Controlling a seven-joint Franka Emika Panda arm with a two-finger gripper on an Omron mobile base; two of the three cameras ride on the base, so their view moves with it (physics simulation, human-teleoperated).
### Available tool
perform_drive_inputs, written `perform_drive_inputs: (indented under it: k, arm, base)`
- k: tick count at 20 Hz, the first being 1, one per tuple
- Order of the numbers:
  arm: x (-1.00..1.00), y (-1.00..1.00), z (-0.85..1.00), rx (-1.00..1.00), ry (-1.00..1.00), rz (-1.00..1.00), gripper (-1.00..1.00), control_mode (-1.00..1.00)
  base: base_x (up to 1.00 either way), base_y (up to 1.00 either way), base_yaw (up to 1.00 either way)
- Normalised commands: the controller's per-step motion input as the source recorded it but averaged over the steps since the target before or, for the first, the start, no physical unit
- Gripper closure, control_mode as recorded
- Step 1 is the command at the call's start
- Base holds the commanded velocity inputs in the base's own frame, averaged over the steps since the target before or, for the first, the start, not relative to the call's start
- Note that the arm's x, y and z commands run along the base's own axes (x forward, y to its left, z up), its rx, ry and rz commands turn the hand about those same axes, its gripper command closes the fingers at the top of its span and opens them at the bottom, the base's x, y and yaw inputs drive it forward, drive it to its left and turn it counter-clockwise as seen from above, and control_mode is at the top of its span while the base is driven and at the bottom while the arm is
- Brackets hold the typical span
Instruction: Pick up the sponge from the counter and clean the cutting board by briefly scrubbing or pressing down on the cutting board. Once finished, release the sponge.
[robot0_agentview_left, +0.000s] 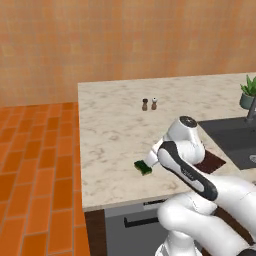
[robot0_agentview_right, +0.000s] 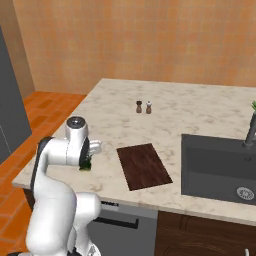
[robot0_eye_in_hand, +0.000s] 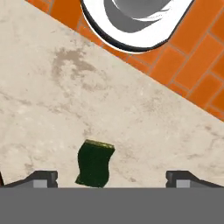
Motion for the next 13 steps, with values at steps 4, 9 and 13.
perform_drive_inputs:
  k: [4, 9, 13]
  arm:
    - [-1.00, -0.32, 1.00, 0.00, -0.03, -0.06, -1.00, -1.00]
    - [-1.00, -0.25, 1.00, -0.04, -0.05, -0.06, -1.00, -1.00]
    - [-0.96, -0.21, 1.00, -0.02, 0.00, -0.06, -1.00, -1.00]
  base:
    - [0.00, 0.00, 0.00]
    - [0.00, 0.00, 0.00]
    - [0.00, 0.00, 0.00]
